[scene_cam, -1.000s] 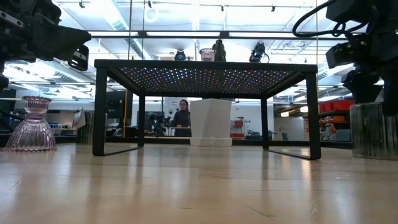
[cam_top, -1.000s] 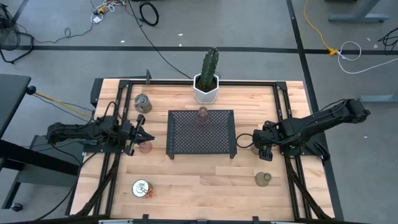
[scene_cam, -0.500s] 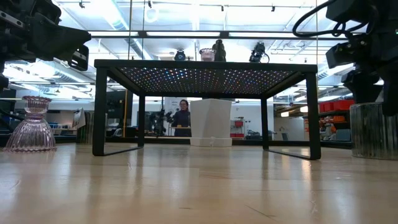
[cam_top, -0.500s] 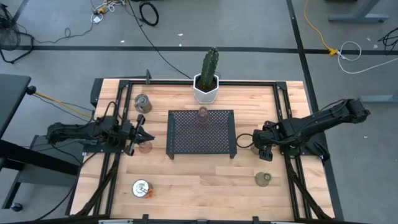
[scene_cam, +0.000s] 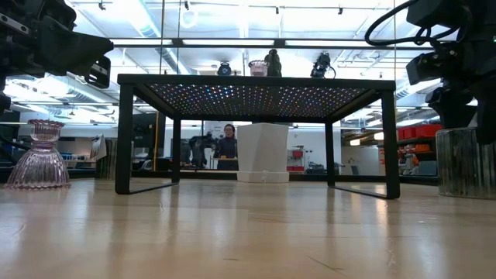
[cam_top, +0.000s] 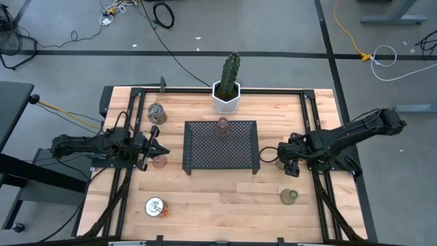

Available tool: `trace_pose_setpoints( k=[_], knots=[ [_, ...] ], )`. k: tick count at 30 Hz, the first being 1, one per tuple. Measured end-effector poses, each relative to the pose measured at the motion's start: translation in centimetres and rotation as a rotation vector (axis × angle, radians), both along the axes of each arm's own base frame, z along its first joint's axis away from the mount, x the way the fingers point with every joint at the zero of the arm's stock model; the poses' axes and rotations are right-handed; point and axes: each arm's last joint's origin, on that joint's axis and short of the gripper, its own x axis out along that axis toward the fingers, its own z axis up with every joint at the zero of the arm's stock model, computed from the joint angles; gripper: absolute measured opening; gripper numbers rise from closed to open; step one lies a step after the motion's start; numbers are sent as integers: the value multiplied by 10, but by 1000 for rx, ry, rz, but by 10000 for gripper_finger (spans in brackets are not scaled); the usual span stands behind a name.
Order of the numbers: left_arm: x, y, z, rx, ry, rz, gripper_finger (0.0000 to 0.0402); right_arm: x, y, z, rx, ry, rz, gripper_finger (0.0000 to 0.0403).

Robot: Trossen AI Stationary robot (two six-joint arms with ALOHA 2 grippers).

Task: Pick & Place candle stick holders
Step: Put the middle right silver scented candle on the shelf

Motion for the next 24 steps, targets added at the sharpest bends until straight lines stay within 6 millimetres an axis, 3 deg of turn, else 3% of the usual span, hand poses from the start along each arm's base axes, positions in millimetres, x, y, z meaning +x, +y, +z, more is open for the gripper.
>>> trace_pose_setpoints(
  k=[11, 24],
  knots=[
    [0, 0, 0, 0, 0, 0, 18, 1, 0, 1, 0, 0, 0, 363],
    [0, 0, 0, 0, 0, 0, 18, 7, 2, 43, 48, -32, -1, 363]
  ],
)
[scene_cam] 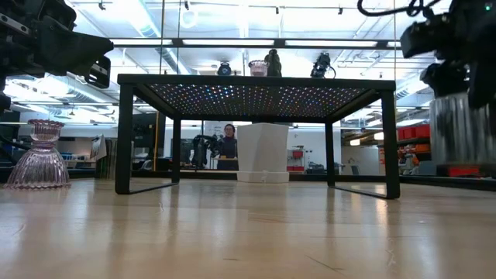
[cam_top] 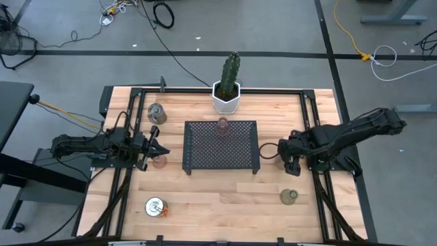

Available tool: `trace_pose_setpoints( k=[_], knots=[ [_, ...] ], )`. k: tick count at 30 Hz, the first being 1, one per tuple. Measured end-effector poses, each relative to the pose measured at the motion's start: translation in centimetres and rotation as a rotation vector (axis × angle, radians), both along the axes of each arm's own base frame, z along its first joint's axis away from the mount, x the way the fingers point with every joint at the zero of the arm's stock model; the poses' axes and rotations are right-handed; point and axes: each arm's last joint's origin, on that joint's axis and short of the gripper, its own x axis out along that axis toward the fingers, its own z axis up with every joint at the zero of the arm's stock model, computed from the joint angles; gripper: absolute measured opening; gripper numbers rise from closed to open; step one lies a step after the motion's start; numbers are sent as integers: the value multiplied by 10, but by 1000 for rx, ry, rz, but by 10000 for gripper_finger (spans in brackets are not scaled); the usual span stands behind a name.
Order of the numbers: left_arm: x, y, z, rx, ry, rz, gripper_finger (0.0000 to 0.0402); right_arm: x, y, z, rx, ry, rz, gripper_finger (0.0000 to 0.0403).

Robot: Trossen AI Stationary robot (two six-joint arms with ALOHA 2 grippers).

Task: Pick & Place candle stick holders
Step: Put the middle right silver scented candle on the shelf

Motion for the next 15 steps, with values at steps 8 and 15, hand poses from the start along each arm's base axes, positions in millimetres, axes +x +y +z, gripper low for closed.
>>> trace_pose_setpoints(
  k=[8, 15],
  knots=[
    [0, 0, 0, 0, 0, 0, 18, 6, -1, 30, 41, 2, -12, 363],
    [0, 0, 0, 0, 0, 0, 18, 12, -1, 56, 66, 34, 13, 363]
  ],
)
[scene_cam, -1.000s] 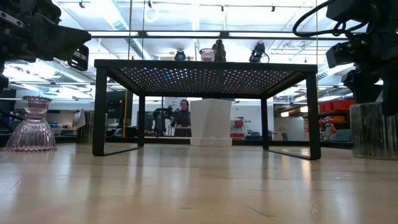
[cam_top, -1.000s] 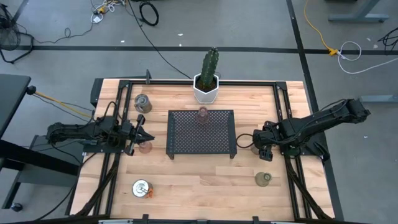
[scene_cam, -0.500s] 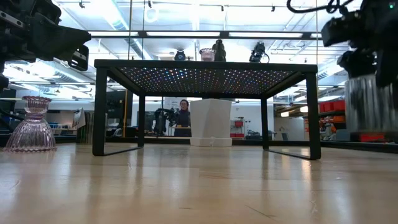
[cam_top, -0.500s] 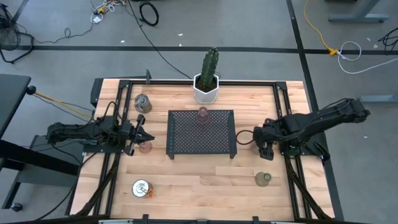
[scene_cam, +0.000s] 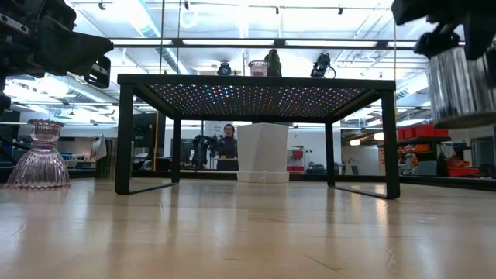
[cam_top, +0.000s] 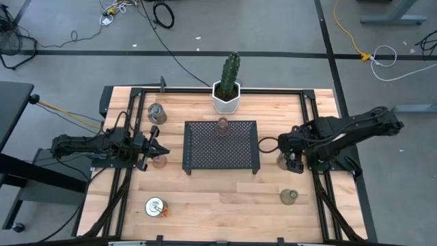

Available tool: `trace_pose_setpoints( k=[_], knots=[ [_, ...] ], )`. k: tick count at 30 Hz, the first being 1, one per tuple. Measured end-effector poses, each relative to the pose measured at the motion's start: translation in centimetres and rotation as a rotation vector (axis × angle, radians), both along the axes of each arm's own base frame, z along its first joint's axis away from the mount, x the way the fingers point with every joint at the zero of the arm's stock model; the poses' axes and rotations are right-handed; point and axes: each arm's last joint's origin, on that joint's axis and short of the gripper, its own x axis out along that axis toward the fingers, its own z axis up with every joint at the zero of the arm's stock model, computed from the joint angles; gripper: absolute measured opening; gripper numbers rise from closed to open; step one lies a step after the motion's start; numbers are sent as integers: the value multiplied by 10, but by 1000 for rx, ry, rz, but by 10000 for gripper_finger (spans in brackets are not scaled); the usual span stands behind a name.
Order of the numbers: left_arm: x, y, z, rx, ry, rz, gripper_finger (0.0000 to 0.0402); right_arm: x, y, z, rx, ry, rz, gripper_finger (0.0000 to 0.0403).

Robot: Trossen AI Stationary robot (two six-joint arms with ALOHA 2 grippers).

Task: Pick & Place candle stick holders
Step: Put the middle right silver scented candle on the shelf

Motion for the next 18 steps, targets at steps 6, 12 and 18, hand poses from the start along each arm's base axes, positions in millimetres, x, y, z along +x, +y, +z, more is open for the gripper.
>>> trace_pose_setpoints(
  k=[6, 12, 18],
  knots=[
    [0, 0, 0, 0, 0, 0, 18, 11, 2, 21, -18, 15, 66, 363],
    [0, 0, 0, 0, 0, 0, 18, 30, 2, 38, -56, 34, 147, 363],
    [0, 0, 0, 0, 0, 0, 18, 54, 3, 50, -68, 18, 221, 363]
  ],
)
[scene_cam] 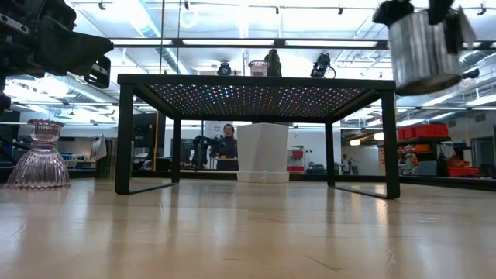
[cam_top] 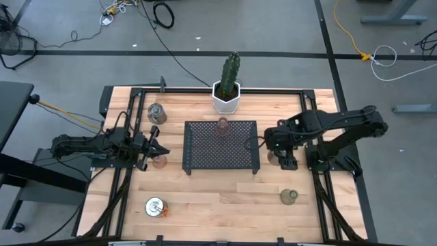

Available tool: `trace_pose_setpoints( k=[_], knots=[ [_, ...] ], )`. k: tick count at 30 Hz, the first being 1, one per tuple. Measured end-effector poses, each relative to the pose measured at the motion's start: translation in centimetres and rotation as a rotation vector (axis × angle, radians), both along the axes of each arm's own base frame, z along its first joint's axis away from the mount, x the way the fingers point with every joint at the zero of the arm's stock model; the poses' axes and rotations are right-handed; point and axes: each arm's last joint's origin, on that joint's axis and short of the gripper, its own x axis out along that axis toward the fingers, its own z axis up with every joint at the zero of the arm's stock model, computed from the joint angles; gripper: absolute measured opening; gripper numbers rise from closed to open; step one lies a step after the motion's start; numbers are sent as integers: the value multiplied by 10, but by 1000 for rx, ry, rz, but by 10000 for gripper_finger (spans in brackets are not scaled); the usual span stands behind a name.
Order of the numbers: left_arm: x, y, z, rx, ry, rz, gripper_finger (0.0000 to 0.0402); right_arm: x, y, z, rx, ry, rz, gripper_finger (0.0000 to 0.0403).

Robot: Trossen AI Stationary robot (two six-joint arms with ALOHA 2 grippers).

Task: Pick & Place candle stick holders
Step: Put the middle right silver scented candle on the shelf

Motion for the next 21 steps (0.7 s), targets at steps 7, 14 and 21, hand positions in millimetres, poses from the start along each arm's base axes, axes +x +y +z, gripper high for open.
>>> trace_pose_setpoints(
  k=[7, 14, 21],
  knots=[
    [0, 0, 0, 0, 0, -1, 18, 32, 3, 11, -9, -31, 80, 363],
    [0, 0, 0, 0, 0, 0, 18, 57, 6, 14, -23, -45, 143, 363],
    [0, 0, 0, 0, 0, -1, 18, 76, 7, 12, -79, -65, 190, 363]
  ],
)
